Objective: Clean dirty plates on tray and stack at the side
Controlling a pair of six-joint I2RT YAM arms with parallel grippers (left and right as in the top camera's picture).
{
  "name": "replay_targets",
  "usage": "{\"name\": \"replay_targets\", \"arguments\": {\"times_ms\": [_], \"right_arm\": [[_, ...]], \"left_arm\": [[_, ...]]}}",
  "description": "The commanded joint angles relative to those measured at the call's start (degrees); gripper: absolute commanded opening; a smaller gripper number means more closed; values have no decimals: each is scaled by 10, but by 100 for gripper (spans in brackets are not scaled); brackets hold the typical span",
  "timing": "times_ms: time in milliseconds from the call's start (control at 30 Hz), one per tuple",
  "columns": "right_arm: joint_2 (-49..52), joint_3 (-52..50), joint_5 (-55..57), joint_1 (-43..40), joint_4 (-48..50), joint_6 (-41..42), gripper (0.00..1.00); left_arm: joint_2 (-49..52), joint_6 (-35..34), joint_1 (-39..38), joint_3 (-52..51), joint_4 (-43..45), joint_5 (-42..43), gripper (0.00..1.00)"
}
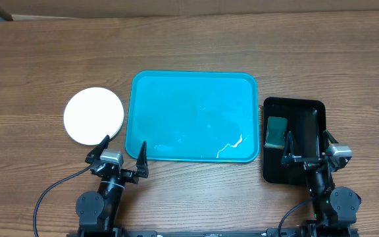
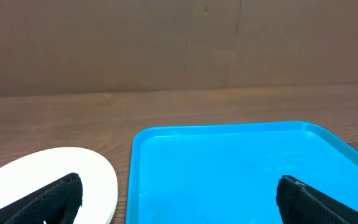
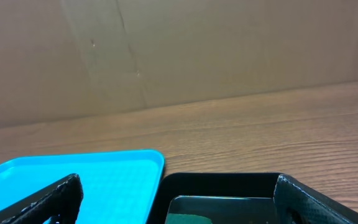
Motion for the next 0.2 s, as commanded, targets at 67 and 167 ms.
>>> {"name": "replay_targets", "arguments": {"times_ms": [67,167], "right_arm": [[-5,-6,5,4,4,0,100],[-5,-6,5,4,4,0,100]], "left_arm": [[-5,13,1,-2,0,2,100],[-5,13,1,-2,0,2,100]]}}
